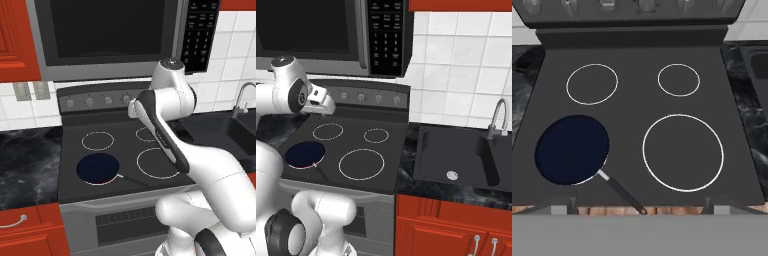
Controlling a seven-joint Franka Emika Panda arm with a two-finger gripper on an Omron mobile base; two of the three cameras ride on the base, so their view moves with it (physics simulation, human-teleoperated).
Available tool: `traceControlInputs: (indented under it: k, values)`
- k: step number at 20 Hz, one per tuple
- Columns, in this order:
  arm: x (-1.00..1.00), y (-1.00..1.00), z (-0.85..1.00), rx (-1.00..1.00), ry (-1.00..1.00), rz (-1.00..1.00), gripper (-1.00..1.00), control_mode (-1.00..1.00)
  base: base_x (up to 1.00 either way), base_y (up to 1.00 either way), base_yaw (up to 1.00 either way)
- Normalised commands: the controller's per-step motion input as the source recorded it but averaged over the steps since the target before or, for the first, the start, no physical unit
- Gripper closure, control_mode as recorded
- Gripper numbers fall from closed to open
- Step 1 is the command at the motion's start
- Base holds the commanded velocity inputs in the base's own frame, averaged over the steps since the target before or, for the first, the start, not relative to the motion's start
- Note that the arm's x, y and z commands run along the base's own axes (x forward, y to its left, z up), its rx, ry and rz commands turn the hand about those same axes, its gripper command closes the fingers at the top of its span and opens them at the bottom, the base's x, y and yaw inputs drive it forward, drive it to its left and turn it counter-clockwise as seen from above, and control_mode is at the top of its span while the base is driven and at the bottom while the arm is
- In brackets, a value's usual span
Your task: Turn off the front left burner of the stove.
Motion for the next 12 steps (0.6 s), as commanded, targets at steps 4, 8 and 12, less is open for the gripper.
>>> traceControlInputs:
  k: [4, 8, 12]
  values:
    - [0.0, 0.98, -0.04, 0.0, -0.19, -0.23, -1.0, -1.0, 0.0, 0.0, 0.0]
    - [0.0, 0.86, 0.0, 0.0, -0.22, -0.25, -1.0, -1.0, 0.0, 0.0, 0.0]
    - [0.0, 0.66, 0.0, 0.0, -0.18, -0.2, -1.0, -1.0, 0.0, 0.0, 0.0]
